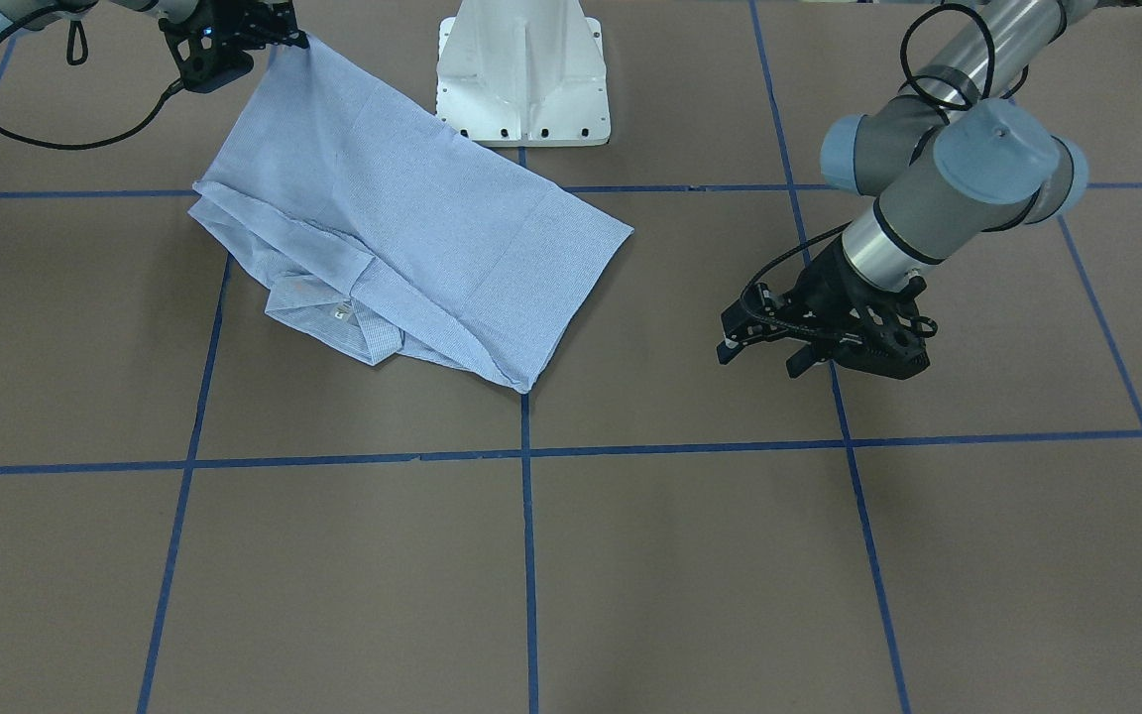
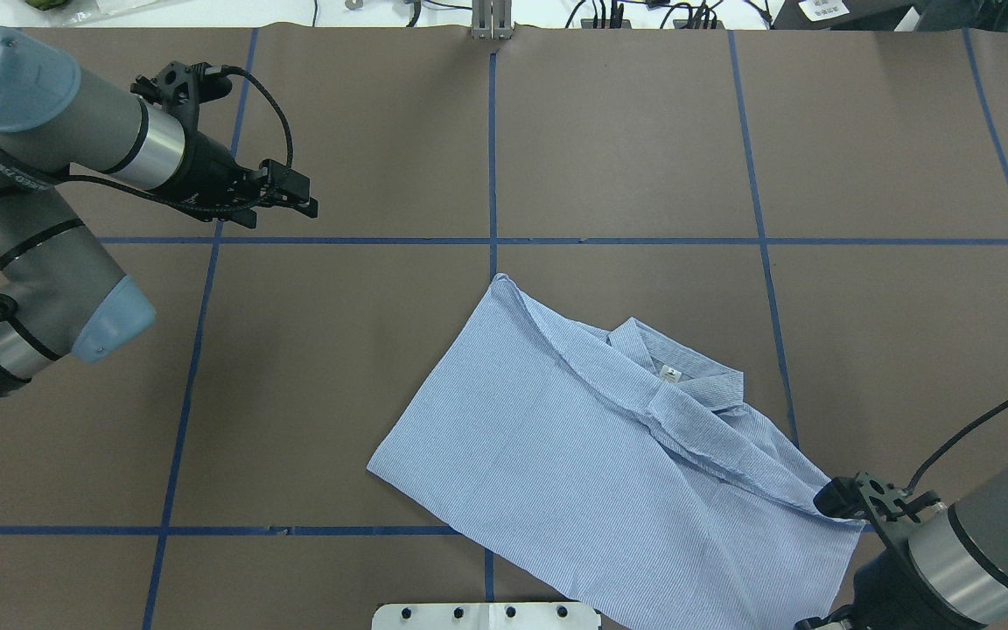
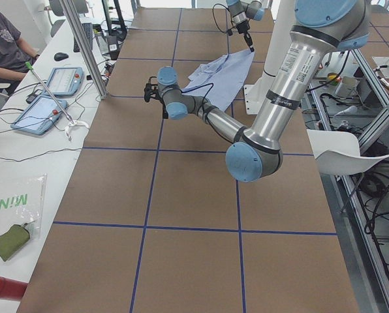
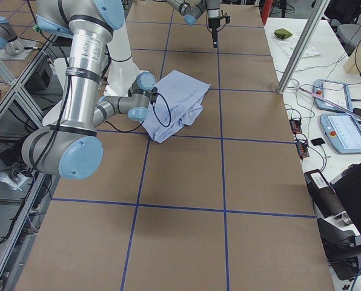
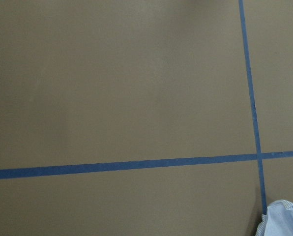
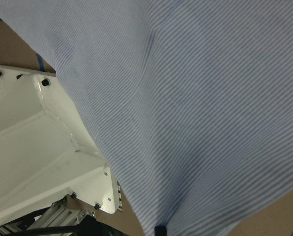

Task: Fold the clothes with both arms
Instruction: 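Drag the folded shirt toward the robot with the right gripper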

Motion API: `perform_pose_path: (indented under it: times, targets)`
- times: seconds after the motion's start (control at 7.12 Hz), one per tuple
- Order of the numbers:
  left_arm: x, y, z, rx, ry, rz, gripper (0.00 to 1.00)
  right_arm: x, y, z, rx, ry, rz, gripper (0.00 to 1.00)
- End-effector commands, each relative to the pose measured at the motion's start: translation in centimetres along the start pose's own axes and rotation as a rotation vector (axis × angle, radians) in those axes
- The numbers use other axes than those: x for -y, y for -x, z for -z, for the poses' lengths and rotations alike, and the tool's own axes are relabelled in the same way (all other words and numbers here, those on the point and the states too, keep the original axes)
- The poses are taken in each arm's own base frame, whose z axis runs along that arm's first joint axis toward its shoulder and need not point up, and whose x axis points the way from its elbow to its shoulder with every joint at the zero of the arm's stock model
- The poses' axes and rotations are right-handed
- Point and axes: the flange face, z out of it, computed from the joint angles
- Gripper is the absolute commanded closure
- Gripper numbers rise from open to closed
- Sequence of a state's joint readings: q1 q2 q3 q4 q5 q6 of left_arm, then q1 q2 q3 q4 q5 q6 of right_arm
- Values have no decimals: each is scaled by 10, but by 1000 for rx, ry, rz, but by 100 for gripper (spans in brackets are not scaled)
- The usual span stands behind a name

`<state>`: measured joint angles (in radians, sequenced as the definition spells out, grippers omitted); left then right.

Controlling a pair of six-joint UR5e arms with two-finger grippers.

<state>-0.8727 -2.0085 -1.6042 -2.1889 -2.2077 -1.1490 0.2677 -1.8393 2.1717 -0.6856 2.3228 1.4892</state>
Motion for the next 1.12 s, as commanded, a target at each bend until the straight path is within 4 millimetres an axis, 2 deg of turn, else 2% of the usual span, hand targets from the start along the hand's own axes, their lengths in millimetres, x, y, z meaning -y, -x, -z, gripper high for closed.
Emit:
perform_pose_path:
  times: [0.0,0.14,0.28,0.42,0.56,0.7,0.84,0.98]
  targets:
    - [-4,-6,6,-15,-4,-14,2,6,8,-1,18,-12,12,0]
    - [-14,-24,19,-47,-7,-28,1,21,11,17,36,-70,6,0]
    - [-32,-33,27,-72,7,1,1,46,28,39,83,-155,25,0]
    - [-62,-46,23,-93,43,58,1,64,46,67,128,-236,50,0]
    - [-90,-63,11,-107,95,151,2,78,60,93,162,-306,73,0]
    - [-124,-82,-9,-106,127,234,2,87,66,117,182,-366,86,0]
    - [-166,-102,-36,-92,133,308,2,92,70,131,193,-401,92,0]
    - [-194,-111,-56,-60,143,388,3,96,70,140,197,-426,93,0]
